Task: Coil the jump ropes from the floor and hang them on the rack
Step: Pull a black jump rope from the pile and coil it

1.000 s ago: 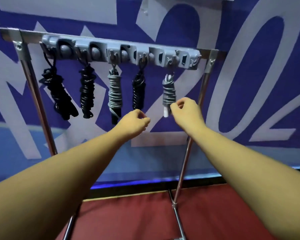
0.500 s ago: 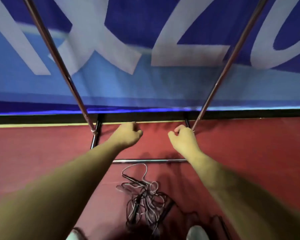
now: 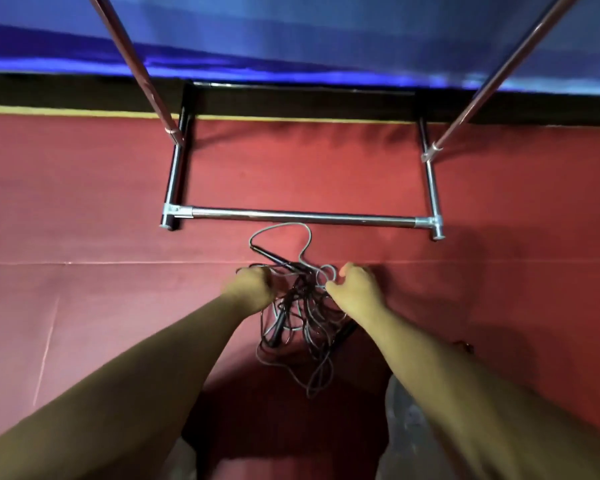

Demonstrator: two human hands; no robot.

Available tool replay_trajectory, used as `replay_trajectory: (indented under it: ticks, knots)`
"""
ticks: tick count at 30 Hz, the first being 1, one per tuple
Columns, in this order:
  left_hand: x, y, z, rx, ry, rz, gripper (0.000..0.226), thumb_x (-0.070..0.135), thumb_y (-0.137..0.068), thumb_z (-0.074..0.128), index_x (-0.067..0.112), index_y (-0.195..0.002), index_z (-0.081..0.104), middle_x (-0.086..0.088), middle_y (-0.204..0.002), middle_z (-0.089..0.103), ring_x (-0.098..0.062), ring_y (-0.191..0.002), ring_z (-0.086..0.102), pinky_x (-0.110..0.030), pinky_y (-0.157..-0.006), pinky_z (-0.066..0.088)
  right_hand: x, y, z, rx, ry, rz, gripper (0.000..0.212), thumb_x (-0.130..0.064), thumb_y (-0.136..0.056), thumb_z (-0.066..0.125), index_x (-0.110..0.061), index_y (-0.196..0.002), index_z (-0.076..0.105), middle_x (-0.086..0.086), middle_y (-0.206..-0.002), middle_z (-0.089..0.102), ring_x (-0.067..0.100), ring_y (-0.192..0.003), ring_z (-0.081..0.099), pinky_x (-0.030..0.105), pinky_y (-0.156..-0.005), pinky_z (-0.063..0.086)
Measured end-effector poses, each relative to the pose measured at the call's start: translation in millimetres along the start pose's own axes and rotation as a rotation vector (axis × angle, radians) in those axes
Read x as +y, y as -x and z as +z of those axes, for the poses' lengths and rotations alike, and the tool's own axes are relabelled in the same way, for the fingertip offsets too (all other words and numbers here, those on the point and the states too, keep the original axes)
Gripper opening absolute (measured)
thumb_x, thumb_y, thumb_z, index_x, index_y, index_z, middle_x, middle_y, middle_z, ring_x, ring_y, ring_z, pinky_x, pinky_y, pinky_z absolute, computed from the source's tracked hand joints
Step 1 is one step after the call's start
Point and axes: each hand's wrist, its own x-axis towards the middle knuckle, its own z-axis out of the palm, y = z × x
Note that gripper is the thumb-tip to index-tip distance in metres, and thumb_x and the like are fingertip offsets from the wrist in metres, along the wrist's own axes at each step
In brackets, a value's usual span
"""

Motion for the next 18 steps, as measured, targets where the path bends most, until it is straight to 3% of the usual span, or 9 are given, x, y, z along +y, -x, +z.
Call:
replay_trajectory:
  ticks: [3,6,8,11,13,15,16,18]
  knots:
    - [-10.2,-11.5,33.5,-0.065,-0.032,0.007,0.034,0.03,-0.097,0.054,0.011,-0.125,0.061,-0.016,-0.123,0.065,-0.034,-0.115,0.059,-0.034,-0.089,0.043,10.4,-4.0,26.7,-0.065,0.059,0.004,0.037,-0.033,-0.074,0.06,-0.004,-0.097,0.064,0.02,-0.102,0.067,0.035,-0.099,0.062,0.036,-0.081,0.048]
    - [-19.0,-26.5,65.5,-0.086,-0.011,-0.029,0.068,0.063,-0.079,0.053,0.026,-0.136,0.052,-0.011,-0.127,0.061,-0.032,-0.121,0.056,-0.042,-0.098,0.048,21.8,-8.5,49.8,-0.101,0.087,0.001,0.036,-0.035,-0.073,0.057,-0.005,-0.091,0.063,0.02,-0.1,0.067,0.036,-0.091,0.064,0.037,-0.076,0.05]
    - [-25.6,-36.5,90.0,-0.088,0.019,-0.072,0.082,0.07,-0.073,0.054,0.022,-0.139,0.047,-0.011,-0.129,0.057,-0.033,-0.124,0.053,-0.046,-0.1,0.046,30.2,-7.1,61.7,-0.125,0.103,0.002,0.025,-0.028,-0.08,0.062,-0.004,-0.087,0.062,0.02,-0.097,0.068,0.035,-0.089,0.065,0.034,-0.07,0.046]
    - [-24.4,-36.2,111.3,-0.04,0.092,-0.107,0.063,0.046,-0.081,0.059,0.014,-0.135,0.049,-0.016,-0.127,0.055,-0.037,-0.121,0.054,-0.047,-0.098,0.047,40.9,-5.7,72.4,-0.127,0.131,0.004,0.022,-0.027,-0.083,0.062,-0.011,-0.071,0.053,0.017,-0.089,0.067,0.034,-0.08,0.061,0.029,-0.062,0.032]
    - [-23.7,-33.0,117.1,-0.022,0.105,-0.11,0.038,0.026,-0.089,0.059,0.008,-0.122,0.057,-0.019,-0.12,0.06,-0.038,-0.111,0.06,-0.041,-0.089,0.05,43.8,-4.1,74.9,-0.136,0.127,0.003,0.034,-0.027,-0.085,0.061,-0.012,-0.063,0.042,0.013,-0.077,0.062,0.03,-0.07,0.051,0.027,-0.058,0.028]
    - [-25.4,-29.6,115.9,-0.019,0.113,-0.123,0.026,0.02,-0.091,0.058,0.008,-0.113,0.063,-0.019,-0.11,0.067,-0.036,-0.104,0.065,-0.038,-0.081,0.049,41.0,-1.7,71.2,-0.153,0.117,0.024,0.041,-0.027,-0.087,0.061,-0.013,-0.058,0.035,0.005,-0.062,0.048,0.027,-0.066,0.042,0.029,-0.048,0.022]
    - [-25.7,-27.1,111.0,-0.008,0.116,-0.123,0.026,0.02,-0.091,0.059,0.009,-0.114,0.065,-0.019,-0.108,0.069,-0.036,-0.103,0.066,-0.037,-0.08,0.049,37.9,-1.1,67.8,-0.161,0.114,0.034,0.04,-0.026,-0.087,0.061,-0.012,-0.058,0.037,0.003,-0.059,0.044,0.027,-0.065,0.041,0.029,-0.046,0.022]
    - [-23.9,-20.9,93.2,0.021,0.13,-0.094,0.027,0.02,-0.091,0.061,0.012,-0.116,0.067,-0.017,-0.108,0.07,-0.035,-0.102,0.065,-0.034,-0.079,0.048,27.1,-0.7,57.3,-0.169,0.101,0.033,0.023,-0.024,-0.085,0.063,-0.01,-0.07,0.053,0.009,-0.069,0.058,0.031,-0.071,0.052,0.027,-0.053,0.031]
